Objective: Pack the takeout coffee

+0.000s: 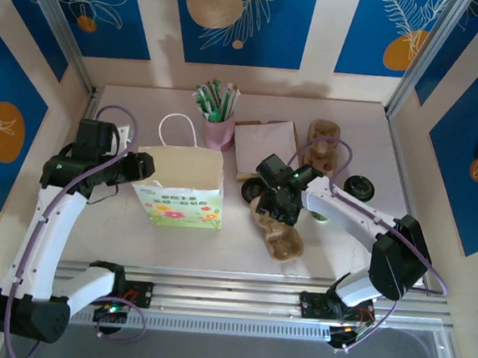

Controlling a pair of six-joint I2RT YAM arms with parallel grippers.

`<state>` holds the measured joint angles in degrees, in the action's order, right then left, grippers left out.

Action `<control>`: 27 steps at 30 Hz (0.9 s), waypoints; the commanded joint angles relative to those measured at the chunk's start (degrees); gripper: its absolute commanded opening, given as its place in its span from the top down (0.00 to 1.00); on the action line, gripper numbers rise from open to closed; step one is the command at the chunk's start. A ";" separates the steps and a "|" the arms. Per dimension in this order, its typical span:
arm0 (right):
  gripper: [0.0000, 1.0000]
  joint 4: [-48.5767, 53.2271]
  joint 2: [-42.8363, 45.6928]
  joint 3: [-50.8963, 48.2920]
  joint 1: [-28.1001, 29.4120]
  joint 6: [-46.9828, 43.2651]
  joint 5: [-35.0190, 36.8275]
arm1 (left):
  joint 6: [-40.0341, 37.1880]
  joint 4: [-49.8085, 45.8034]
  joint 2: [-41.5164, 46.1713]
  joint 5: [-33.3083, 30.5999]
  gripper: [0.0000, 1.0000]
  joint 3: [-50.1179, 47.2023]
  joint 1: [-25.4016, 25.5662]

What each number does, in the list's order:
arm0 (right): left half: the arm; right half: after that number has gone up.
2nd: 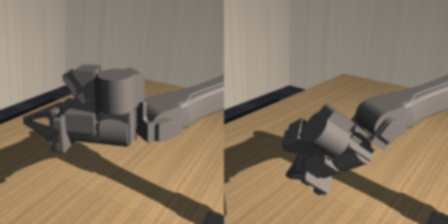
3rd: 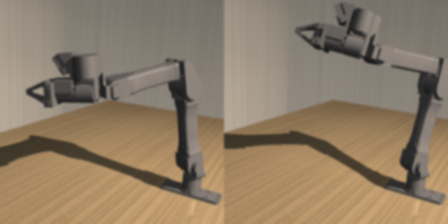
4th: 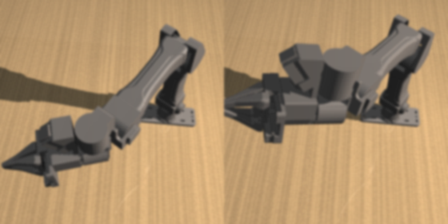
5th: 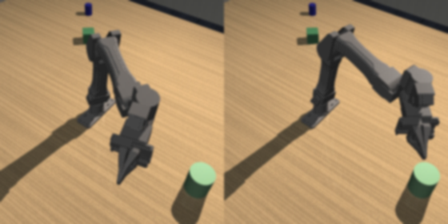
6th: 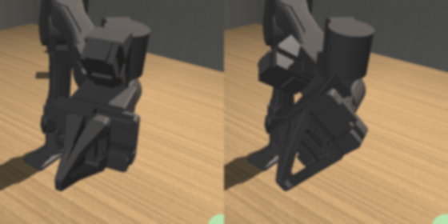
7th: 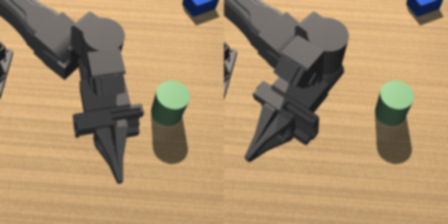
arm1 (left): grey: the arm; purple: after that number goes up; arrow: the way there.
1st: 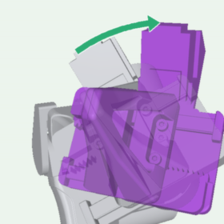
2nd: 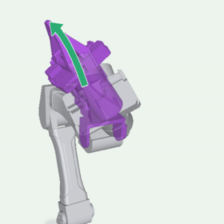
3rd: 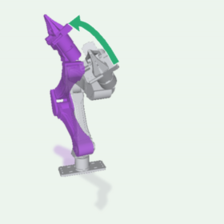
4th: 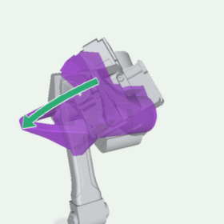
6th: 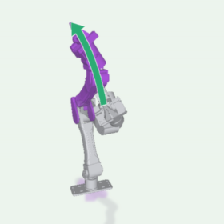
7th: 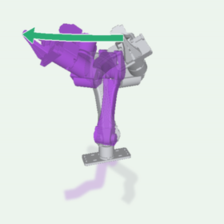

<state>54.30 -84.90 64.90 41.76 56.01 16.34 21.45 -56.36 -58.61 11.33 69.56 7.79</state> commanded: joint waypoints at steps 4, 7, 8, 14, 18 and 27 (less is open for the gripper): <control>0.37 6.34 -1.86 1.80 2.04 -19.79 5.30 | -0.89 0.42 0.95 1.55 0.53 -0.52 0.20; 0.37 5.65 -2.46 0.92 1.57 -22.72 5.17 | -0.92 0.48 0.95 1.85 0.53 -0.38 0.21; 0.38 5.11 -2.37 0.53 1.49 -23.39 5.13 | -0.97 0.39 0.87 1.86 0.53 -0.27 0.21; 0.42 2.15 -2.66 -2.01 -0.46 -27.23 1.56 | -1.13 0.11 1.13 1.85 0.53 -0.28 0.21; 0.43 1.21 -3.39 -3.04 -0.49 -28.13 0.00 | -1.05 0.30 1.21 1.85 0.53 -0.57 0.20; 0.45 -0.25 -6.36 -4.26 -0.15 -29.37 -1.25 | -0.97 0.20 1.30 1.76 0.53 -0.60 0.16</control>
<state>54.35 -90.48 61.23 41.28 27.90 16.91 21.45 -56.34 -58.52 12.03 69.41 7.79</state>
